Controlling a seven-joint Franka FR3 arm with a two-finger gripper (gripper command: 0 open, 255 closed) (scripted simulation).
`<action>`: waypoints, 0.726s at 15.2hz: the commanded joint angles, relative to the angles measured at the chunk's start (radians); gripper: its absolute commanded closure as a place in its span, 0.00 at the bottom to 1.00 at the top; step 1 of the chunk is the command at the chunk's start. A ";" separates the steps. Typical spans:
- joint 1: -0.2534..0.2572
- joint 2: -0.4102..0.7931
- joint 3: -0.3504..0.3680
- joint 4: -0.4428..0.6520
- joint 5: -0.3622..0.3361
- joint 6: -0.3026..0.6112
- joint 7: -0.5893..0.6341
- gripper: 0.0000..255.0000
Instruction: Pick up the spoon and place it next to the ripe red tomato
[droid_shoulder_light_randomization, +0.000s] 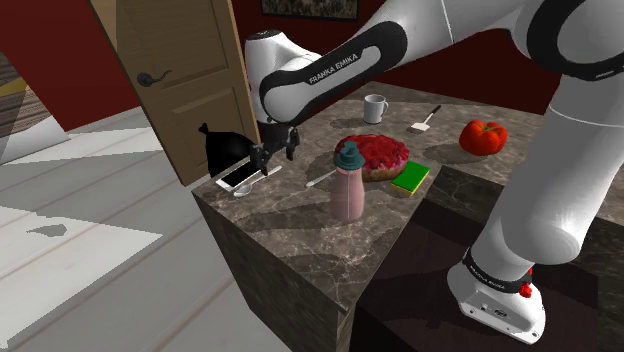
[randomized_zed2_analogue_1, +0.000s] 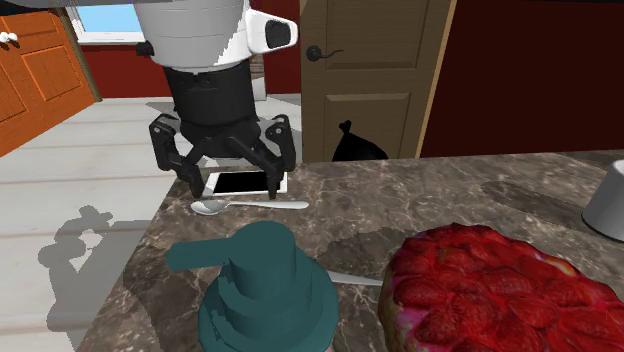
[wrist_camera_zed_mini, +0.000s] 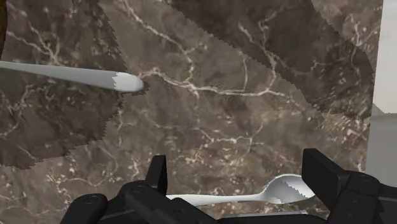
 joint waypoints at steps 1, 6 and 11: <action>0.013 0.082 0.006 0.070 -0.037 0.018 0.025 0.00; 0.064 0.270 0.005 0.262 -0.123 0.027 0.080 0.00; 0.118 0.435 -0.008 0.458 -0.183 0.007 0.109 0.00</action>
